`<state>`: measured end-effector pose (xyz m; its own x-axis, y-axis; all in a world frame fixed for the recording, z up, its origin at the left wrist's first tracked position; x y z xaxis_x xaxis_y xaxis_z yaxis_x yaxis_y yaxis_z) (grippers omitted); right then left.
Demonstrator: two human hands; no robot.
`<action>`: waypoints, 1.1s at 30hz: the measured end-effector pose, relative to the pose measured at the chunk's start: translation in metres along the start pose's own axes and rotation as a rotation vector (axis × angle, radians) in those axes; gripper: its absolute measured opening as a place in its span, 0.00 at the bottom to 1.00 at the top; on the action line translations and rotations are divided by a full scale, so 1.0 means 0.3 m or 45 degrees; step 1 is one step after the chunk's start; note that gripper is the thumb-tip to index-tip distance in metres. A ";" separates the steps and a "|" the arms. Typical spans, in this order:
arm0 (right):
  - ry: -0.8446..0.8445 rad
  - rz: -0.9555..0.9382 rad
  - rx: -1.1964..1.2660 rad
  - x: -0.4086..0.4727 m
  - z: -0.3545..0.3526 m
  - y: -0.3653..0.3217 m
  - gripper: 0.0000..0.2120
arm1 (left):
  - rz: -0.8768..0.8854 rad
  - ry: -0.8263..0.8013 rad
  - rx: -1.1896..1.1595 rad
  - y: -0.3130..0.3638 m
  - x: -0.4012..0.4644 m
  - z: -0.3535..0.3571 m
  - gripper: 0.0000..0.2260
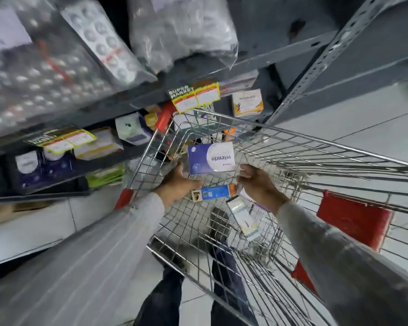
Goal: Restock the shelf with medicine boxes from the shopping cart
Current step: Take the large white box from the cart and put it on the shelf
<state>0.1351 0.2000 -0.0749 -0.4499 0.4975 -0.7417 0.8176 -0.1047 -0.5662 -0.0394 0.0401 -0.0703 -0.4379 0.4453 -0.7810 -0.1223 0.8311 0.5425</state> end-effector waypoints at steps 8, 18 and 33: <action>-0.007 -0.135 0.200 0.132 0.080 -0.006 0.31 | 0.145 0.112 -0.021 -0.003 0.095 0.041 0.24; 0.338 -0.450 0.421 -0.320 -0.068 -0.235 0.21 | 0.456 0.217 -0.306 0.123 -0.355 -0.078 0.20; 0.688 -1.365 0.326 -1.552 0.081 -1.272 0.21 | 1.300 0.246 -0.902 0.372 -1.524 -0.993 0.21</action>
<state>0.0240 -0.0125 0.4777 -0.5949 0.7223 0.3526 0.0040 0.4413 -0.8973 -0.1182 -0.1701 0.4395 -0.7300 0.6733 0.1175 -0.0758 -0.2506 0.9651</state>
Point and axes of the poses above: each hand's wrist, its own x-axis towards the middle knuckle, its own z-axis out of the palm, y = z × x, the point moved 9 cm from there along x, towards the middle knuckle, and after that the axes turned 5 degrees about -x, right-handed, at the moved point
